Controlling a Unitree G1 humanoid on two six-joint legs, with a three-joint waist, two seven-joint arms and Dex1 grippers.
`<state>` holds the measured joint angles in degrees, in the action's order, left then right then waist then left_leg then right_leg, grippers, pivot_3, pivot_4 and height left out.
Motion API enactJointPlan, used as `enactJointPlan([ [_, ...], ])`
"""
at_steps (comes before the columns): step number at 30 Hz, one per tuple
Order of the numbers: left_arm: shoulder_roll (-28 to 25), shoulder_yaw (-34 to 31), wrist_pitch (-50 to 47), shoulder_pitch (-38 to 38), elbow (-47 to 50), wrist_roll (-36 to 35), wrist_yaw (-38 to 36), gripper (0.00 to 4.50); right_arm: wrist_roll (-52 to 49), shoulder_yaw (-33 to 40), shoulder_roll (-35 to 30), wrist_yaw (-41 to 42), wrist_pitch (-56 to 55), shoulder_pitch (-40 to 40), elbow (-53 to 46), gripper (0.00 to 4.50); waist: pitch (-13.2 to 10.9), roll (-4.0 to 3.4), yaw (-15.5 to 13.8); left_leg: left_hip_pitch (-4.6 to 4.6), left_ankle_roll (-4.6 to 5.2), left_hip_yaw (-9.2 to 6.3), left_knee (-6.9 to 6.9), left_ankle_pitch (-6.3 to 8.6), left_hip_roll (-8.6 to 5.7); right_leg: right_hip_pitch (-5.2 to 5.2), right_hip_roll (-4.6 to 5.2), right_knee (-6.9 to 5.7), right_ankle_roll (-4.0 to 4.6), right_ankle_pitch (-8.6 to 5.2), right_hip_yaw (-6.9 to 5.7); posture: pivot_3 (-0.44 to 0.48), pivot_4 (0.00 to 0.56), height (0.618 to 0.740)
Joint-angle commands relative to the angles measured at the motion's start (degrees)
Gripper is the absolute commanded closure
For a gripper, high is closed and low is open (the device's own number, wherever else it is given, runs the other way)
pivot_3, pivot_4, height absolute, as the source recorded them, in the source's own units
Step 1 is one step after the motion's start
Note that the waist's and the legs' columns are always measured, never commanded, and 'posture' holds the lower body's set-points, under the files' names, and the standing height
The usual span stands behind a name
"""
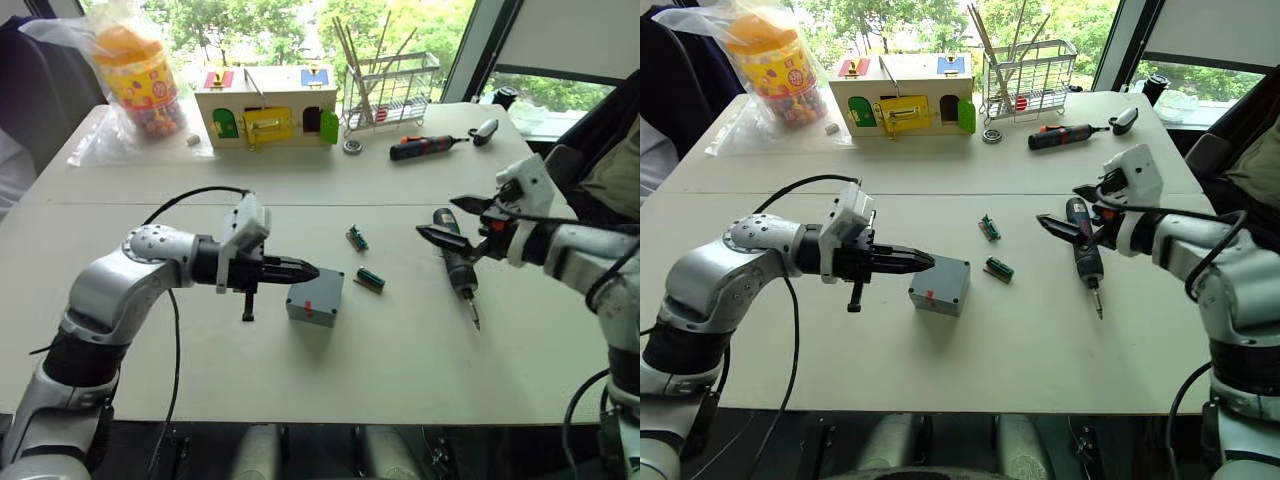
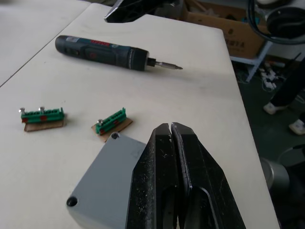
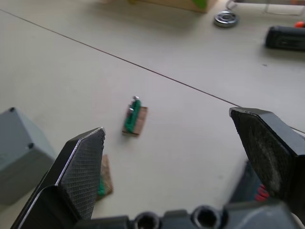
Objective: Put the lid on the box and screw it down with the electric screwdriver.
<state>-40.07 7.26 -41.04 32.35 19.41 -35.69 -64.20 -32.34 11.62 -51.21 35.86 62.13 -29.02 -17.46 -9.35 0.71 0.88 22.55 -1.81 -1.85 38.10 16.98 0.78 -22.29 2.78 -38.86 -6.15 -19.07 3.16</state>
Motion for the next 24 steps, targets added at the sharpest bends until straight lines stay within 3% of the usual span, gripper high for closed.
enactJointPlan([
  [1, 0.3, 0.9, 3.0, 1.6, 1.2, 1.6, -0.8, 4.5, -2.0, -1.6, -5.2, 0.2, 15.2, -4.2, 3.7, 0.01, 0.0, 0.0, 0.1, 0.0, 0.01, 0.01, -0.01, 0.01, 0.01, -0.02, -0.01, 0.0, 0.0, 0.0, 0.01, 0.0, 0.15, 0.736],
  [7, 0.9, 4.0, 8.5, 1.4, -1.1, 6.4, -1.6, 4.5, -1.4, -11.1, -6.6, 3.4, 23.7, -10.4, 15.8, 0.01, 0.0, -0.01, 0.1, 0.0, 0.05, 0.09, -0.03, 0.02, 0.03, -0.03, -0.03, 0.05, 0.02, 0.0, 0.06, 0.0, 0.15, 0.736],
  [18, 3.0, 3.7, 9.5, -1.8, -0.9, 8.4, 2.1, 4.5, 7.9, -34.1, -4.2, 11.4, 18.9, -24.7, 34.3, 0.01, 0.0, -0.03, 0.1, 0.21, 0.05, 0.09, 0.0, 0.02, 0.03, -0.22, 0.01, 0.12, 0.01, 0.0, 0.05, 0.0, 0.15, 0.736],
  [24, 4.3, 3.6, 9.0, -3.4, 0.1, 8.9, 4.9, 4.5, 13.1, -41.9, -0.2, 17.2, 15.0, -30.3, 43.8, 0.01, 0.0, -0.03, 0.2, 0.28, 0.05, 0.07, 0.05, 0.02, 0.03, -0.26, 0.02, 0.11, 0.0, 0.01, 0.03, 0.0, 0.15, 0.736],
])
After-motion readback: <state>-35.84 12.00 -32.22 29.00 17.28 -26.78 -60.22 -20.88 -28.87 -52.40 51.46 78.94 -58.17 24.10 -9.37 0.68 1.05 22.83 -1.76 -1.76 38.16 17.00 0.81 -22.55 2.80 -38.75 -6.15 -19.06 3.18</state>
